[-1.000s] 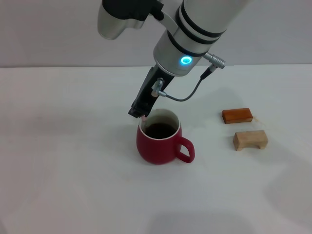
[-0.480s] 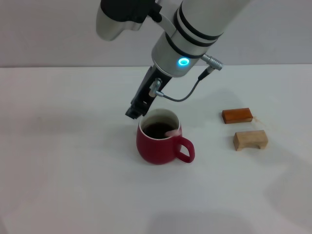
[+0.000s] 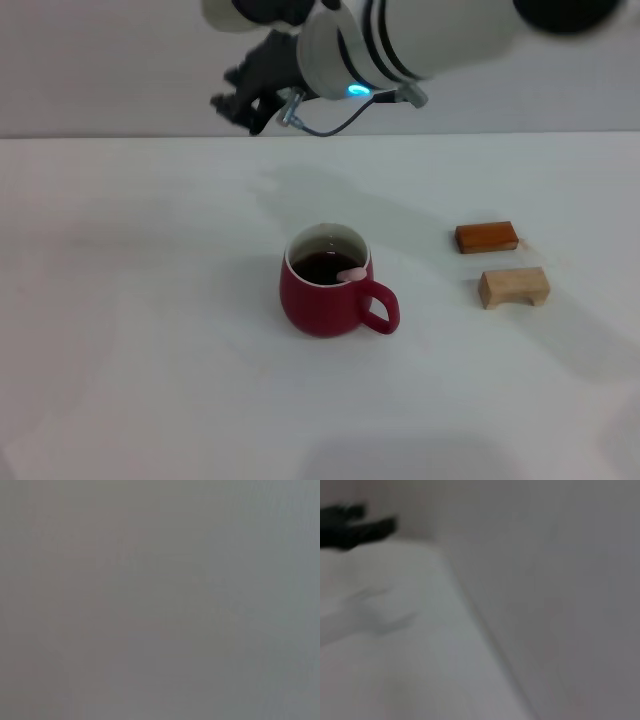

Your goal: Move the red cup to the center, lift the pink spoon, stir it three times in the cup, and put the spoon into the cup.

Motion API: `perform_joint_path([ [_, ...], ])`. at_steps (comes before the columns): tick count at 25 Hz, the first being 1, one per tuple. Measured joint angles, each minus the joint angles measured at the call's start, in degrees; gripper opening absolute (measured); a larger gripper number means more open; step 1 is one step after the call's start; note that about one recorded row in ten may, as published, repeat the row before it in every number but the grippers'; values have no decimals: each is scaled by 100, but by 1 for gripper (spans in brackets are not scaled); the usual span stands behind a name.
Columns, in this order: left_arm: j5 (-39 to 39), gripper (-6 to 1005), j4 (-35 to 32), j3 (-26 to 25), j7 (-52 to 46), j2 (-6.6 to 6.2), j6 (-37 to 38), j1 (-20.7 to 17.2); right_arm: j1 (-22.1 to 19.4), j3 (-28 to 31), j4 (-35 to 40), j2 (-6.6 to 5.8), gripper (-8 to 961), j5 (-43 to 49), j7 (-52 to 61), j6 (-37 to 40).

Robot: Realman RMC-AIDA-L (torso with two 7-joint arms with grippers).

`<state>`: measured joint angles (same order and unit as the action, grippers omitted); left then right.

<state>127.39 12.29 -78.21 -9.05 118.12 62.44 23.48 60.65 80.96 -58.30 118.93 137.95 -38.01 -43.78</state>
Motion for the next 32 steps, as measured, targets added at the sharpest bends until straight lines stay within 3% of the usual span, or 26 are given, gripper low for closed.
perform_joint_path([
  [1,2,844,-2,0,0,0,4,0,-453,-297,-288,-1,263,205,-5,801],
  [2,2,844,-2,0,0,0,4,0,-453,-297,-288,-1,263,205,-5,801],
  [5,-2,843,-12,0,0,0,10,-1,-1232,-704,-622,13,263,567,-13,2174],
  [6,-4,843,-16,0,0,0,1,-2,-1761,-958,-734,18,263,678,-18,3222],
  [8,-2,843,-18,0,0,0,-5,-1,-1934,-1036,-732,20,263,692,-19,3633],
  [10,-4,843,-23,0,1,0,-11,-2,-2341,-1215,-634,25,263,700,-24,4697],
  [12,-5,843,-29,-1,5,0,-17,2,-2957,-1507,-140,32,263,660,150,6764],
  [15,-4,843,-32,0,6,0,-20,3,-3110,-1583,1,33,262,655,277,7284],
  [16,-4,843,-32,0,7,2,-21,0,-3348,-1712,231,32,262,653,511,8119],
  [17,-4,843,-32,0,7,2,-21,0,-3348,-1712,231,32,262,653,511,8119],
  [21,11,843,-17,22,9,8,-22,-5,-3729,-1814,926,43,262,648,1159,9757],
  [32,40,843,13,57,7,34,-22,-37,-3928,-1831,2528,43,262,352,2601,11845],
])
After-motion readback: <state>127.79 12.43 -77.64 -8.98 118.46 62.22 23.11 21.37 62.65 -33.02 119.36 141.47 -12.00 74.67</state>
